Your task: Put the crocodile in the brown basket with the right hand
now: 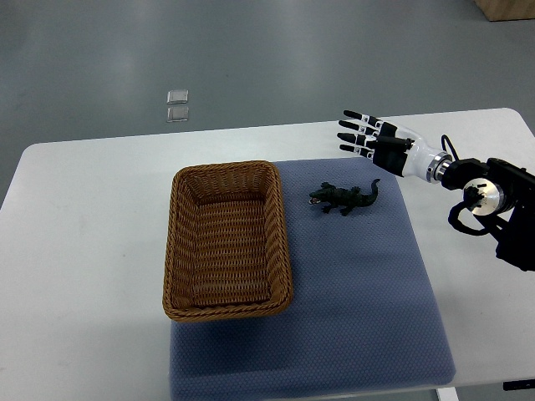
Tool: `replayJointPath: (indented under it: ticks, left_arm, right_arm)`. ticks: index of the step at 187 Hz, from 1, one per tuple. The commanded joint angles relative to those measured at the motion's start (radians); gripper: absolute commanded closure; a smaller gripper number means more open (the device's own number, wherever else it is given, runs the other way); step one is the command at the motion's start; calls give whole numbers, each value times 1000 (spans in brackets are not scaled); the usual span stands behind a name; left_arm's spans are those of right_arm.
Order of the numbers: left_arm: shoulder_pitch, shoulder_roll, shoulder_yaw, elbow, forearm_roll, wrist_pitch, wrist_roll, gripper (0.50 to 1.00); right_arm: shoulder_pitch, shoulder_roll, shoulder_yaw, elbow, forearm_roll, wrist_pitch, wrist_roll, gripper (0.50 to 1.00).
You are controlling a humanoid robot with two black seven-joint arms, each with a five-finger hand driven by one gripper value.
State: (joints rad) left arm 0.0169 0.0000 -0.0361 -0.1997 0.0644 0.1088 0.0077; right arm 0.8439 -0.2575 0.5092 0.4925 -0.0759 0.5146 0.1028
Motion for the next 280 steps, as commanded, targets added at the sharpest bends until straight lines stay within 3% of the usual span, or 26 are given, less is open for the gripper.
replayJointPath:
  ticks: [1, 94, 129, 186, 222, 280]
  left_arm:
    - [0, 0, 1, 3, -1, 2, 0, 500]
    - [0, 0, -8, 13, -1, 2, 0, 500]
    - [0, 0, -8, 13, -1, 2, 1, 500]
    - [0, 0, -8, 13, -1, 2, 1, 500]
    - [0, 0, -8, 13, -1, 2, 1, 500]
    - [0, 0, -8, 13, -1, 2, 1, 500]
  right_arm:
    - [0, 4, 2, 0, -1, -2, 3, 570]
    - [7, 1, 0, 3, -54, 4, 23, 572]
    - [14, 0, 0, 3, -154, 4, 70, 572]
    - [63, -26, 0, 3, -482, -11, 205, 572]
    - [107, -32, -3, 5, -702, -16, 245, 572]
    - [144, -45, -55, 51, -1197, -116, 294, 572]
